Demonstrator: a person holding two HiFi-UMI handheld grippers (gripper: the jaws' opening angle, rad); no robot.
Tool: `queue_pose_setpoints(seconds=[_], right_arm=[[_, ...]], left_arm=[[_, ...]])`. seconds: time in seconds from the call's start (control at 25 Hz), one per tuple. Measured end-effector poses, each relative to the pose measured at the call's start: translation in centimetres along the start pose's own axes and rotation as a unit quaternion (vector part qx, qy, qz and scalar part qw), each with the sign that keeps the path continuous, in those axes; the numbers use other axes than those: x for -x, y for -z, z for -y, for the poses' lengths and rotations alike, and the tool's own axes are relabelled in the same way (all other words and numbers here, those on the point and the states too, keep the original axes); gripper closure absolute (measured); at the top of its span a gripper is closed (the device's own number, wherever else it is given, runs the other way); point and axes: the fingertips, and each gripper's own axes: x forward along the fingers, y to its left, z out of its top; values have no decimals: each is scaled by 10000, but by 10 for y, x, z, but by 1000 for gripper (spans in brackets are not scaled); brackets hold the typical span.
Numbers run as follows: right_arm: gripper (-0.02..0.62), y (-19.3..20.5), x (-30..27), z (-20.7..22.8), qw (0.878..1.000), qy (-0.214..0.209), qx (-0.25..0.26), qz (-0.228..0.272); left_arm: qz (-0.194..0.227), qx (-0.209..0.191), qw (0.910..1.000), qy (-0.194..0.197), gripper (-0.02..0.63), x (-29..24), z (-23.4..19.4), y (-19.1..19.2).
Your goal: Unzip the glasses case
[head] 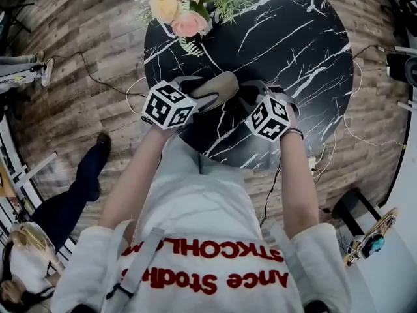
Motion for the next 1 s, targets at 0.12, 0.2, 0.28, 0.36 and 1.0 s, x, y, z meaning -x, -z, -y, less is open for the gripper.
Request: queue_pose_setpoints(seconds=[0.12, 0.2, 0.28, 0.36, 1.0], right_arm=[[552, 0, 2, -2, 9999, 146, -71, 31], [554, -1, 3, -7, 9997, 204, -124, 66], [560, -3, 3, -13, 9993, 254, -227, 119], [561, -8, 1, -24, 9988, 209, -380, 236], [570, -31, 12, -3, 9657, 901, -2164, 1119]], left_arm=[[-13, 16, 10000, -13, 370, 0, 0, 0], [-31, 35, 10000, -20, 370, 0, -1, 1], [-40, 47, 10000, -13, 370, -1, -1, 1], [-46, 54, 10000, -2, 370, -1, -2, 1], [-297, 632, 9975, 143, 400, 23, 3, 25]])
